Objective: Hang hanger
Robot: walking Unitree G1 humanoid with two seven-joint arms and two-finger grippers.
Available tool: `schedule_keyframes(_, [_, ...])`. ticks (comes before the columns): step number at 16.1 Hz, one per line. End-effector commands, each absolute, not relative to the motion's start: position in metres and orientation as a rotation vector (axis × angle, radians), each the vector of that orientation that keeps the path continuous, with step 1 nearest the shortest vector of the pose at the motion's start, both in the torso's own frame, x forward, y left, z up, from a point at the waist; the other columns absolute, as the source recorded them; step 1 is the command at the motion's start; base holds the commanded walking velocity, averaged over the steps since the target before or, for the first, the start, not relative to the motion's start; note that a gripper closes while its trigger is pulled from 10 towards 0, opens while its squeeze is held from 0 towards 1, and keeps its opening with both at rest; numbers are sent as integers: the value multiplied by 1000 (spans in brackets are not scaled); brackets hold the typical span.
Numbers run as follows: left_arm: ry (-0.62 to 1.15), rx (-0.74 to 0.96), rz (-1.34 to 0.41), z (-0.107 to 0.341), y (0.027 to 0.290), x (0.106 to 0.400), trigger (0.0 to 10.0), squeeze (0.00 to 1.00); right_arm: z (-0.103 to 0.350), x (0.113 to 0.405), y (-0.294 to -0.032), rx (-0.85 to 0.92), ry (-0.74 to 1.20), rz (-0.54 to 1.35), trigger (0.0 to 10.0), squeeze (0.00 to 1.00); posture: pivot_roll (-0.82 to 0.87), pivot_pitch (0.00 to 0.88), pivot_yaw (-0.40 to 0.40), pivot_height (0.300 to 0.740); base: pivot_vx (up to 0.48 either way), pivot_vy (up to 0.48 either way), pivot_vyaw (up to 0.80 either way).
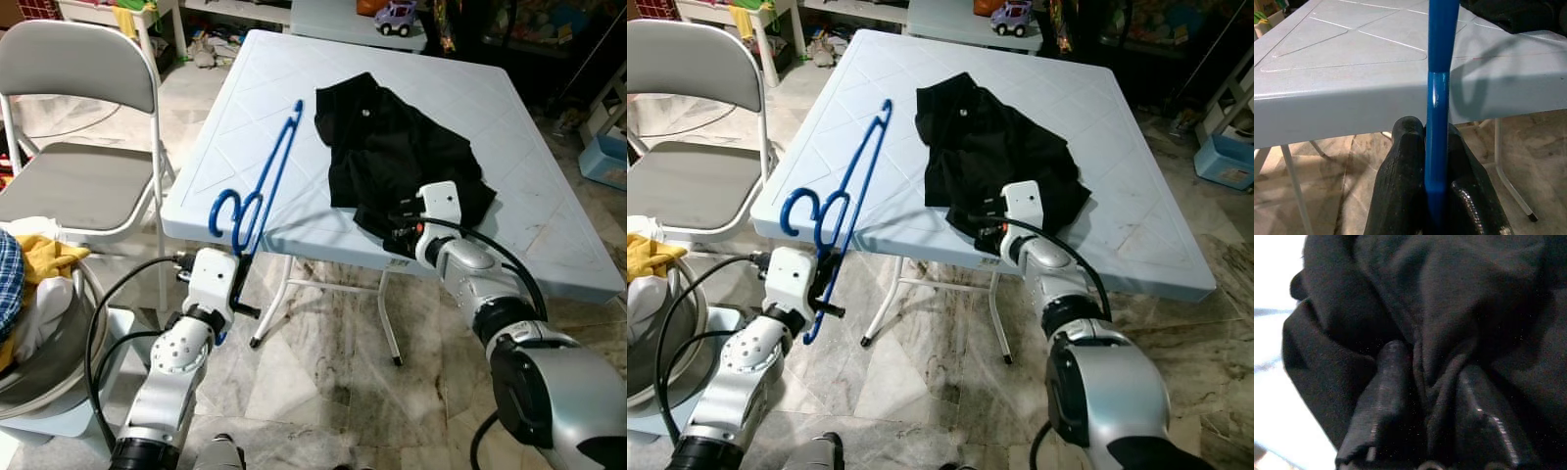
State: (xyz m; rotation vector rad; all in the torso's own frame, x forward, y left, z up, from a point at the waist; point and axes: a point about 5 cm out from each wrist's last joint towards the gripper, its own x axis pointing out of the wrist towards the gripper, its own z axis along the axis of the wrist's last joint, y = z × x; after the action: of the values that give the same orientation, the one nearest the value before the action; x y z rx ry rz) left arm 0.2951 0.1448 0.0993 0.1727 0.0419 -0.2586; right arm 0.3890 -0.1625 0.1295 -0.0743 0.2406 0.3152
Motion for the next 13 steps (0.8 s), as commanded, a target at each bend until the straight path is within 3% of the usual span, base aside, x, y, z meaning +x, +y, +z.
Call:
schedule_keyframes(1, [75,175,-274,93,141,295,10000,0,135,389,-170,-119,215,324,10000,1000,293,122,-113,740,0,0,0])
schedule_keyframes(4, [71,168,-273,94,139,298,10000,0,156,389,-182,55,49,385,10000,1000,286,105,-117,740,0,0,0])
schedule_keyframes(8, [60,163,-280,94,134,301,10000,0,175,383,-195,49,-114,348,10000,1000,269,91,-120,740,0,0,0])
schedule_keyframes(11, [55,163,-295,94,130,304,10000,0,176,359,-206,-38,-219,293,10000,1000,243,79,-108,740,0,0,0])
schedule_keyframes(13, [52,162,-314,94,126,307,10000,0,172,339,-217,4,-274,162,10000,1000,211,67,-95,740,0,0,0])
